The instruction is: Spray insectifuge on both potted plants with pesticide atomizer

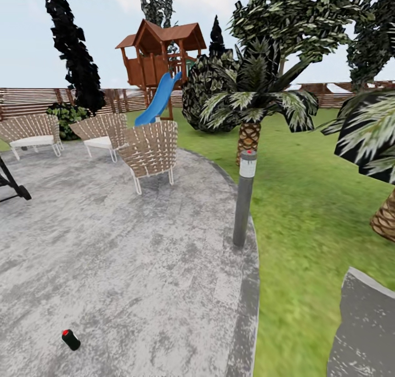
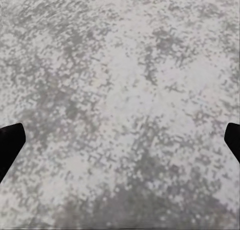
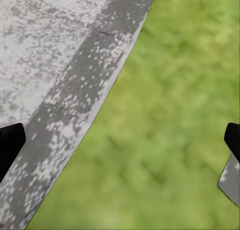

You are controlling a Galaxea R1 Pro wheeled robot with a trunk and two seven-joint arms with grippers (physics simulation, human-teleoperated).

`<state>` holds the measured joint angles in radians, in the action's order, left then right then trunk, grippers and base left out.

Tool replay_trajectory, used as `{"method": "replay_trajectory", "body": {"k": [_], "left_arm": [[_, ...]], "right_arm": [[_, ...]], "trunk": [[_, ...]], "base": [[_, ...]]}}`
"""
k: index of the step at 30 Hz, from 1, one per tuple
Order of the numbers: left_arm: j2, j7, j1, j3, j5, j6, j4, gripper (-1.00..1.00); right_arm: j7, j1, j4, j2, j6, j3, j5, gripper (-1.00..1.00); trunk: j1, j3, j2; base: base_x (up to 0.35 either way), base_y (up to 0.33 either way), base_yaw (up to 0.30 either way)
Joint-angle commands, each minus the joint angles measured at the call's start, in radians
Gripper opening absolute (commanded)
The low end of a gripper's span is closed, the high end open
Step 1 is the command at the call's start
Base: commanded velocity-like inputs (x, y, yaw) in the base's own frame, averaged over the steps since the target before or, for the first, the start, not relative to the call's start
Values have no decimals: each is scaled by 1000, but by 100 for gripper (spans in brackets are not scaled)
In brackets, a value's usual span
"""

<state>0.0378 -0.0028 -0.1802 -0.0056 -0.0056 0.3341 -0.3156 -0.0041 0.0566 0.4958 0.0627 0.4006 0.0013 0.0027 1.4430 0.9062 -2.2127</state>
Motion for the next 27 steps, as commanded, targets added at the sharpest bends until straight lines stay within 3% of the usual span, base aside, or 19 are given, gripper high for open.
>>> {"method": "replay_trajectory", "body": {"k": [1,21,27], "left_arm": [[0,0,-1,0,-1,3,1,100],[-1,1,-1,0,-1,3,0,100],[-1,1,-1,0,-1,3,0,100]], "right_arm": [[0,0,0,0,3,0,0,100],[0,0,0,0,3,0,0,100],[0,0,0,0,3,0,0,100]], "trunk": [[0,1,0],[0,1,0],[0,1,0]], "base": [[0,0,277],[0,-1,277],[65,-173,277]]}}
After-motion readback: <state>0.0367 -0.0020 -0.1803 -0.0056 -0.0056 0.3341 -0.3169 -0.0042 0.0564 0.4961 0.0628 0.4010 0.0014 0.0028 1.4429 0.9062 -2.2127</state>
